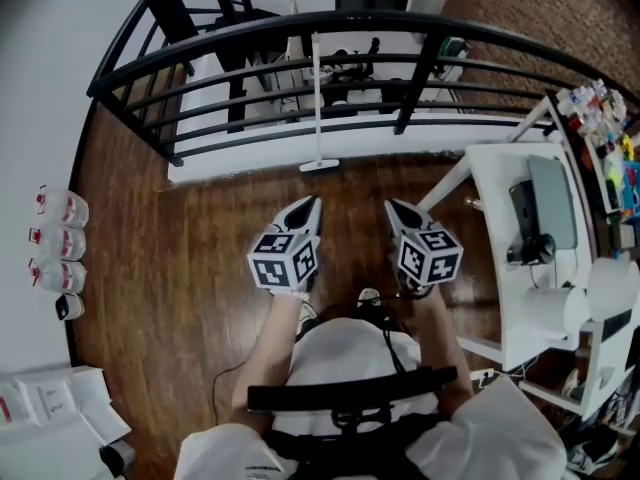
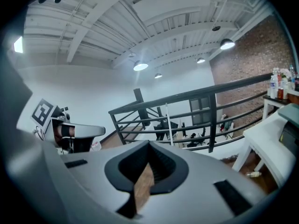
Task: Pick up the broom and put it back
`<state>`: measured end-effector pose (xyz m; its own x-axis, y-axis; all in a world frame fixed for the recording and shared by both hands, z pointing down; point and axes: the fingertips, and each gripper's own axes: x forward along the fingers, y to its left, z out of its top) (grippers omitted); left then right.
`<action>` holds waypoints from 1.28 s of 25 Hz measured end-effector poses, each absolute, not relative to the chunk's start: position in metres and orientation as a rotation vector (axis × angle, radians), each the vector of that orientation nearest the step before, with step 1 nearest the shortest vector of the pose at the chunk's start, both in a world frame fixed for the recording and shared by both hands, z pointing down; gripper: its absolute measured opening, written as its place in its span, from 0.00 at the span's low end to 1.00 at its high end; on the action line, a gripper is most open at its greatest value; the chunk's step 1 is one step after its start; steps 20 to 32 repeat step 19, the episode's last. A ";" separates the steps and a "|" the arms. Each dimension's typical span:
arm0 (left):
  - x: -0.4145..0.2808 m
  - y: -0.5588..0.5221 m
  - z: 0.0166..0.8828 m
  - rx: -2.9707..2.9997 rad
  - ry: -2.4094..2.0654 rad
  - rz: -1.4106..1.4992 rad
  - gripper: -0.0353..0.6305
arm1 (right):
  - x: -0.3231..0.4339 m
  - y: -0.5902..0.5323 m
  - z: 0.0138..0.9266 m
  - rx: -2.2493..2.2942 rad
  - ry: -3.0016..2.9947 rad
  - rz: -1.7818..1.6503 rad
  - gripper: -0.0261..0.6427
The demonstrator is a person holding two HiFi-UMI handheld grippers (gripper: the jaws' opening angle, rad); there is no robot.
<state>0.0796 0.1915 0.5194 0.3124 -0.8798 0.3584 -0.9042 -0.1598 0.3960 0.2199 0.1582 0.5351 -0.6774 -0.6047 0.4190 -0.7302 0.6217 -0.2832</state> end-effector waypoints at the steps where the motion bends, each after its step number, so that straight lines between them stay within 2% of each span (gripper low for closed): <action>1: 0.078 0.193 0.518 2.047 -1.572 0.056 0.03 | 0.218 0.160 0.534 1.083 -2.563 0.632 0.06; 32: 0.078 0.196 0.508 2.066 -1.562 0.025 0.03 | 0.217 0.161 0.527 1.100 -2.563 0.612 0.06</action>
